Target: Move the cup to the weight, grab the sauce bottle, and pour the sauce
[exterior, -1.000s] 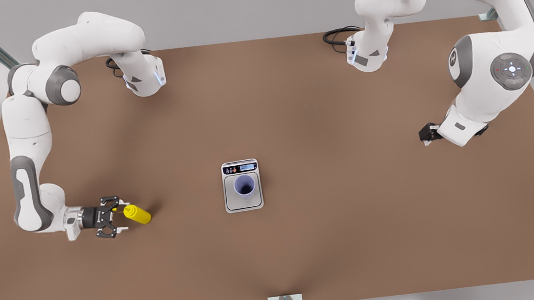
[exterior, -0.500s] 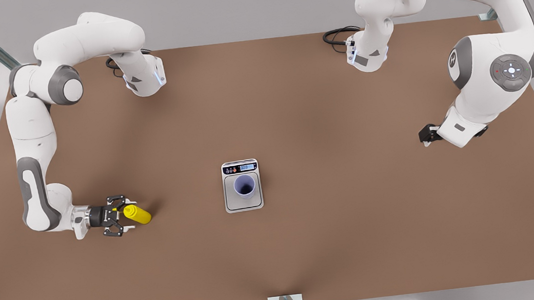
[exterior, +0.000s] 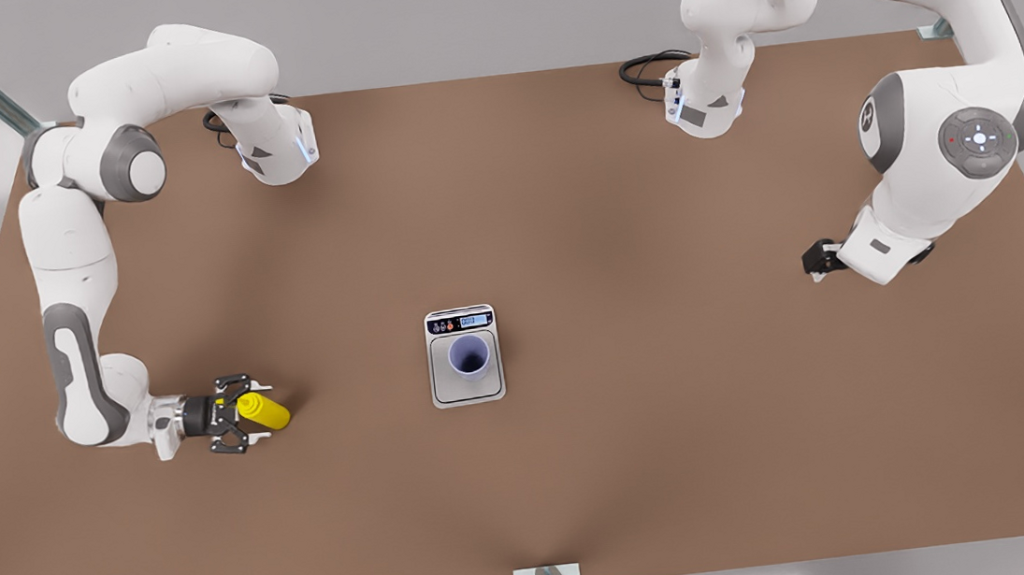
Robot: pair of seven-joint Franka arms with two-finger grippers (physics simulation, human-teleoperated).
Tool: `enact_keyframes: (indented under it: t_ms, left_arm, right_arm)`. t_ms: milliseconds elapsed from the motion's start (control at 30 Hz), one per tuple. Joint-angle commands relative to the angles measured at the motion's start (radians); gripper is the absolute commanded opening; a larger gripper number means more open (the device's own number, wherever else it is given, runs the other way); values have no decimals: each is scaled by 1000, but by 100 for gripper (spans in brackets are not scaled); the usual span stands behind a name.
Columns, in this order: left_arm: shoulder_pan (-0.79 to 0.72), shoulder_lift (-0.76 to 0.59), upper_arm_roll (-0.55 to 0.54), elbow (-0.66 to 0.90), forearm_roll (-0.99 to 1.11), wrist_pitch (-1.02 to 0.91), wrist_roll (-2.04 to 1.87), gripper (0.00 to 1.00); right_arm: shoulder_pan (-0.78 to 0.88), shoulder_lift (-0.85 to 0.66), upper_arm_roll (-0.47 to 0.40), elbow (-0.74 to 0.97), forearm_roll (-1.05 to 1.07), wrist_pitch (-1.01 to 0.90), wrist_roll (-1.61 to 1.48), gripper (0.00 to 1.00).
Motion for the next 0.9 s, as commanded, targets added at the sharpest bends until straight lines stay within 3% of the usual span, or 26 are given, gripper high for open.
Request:
enact_keyframes:
  t_ms: [0,400,500,533,867]
  left_arm:
    - [0,-1,0,0,0,0,0,100]
    - [0,2,0,0,0,0,0,100]
    - [0,2,0,-2,0,0,0,100]
    - [0,2,0,-2,0,0,0,100]
    - [0,2,0,-3,0,0,0,100]
  right_arm:
    - [2,0,0,0,1,0,0,100]
    - [11,0,-2,0,4,0,8,100]
    - [11,0,-2,0,4,0,12,59]
    - [11,0,-2,0,4,0,17,55]
    - [12,0,-2,0,4,0,17,50]
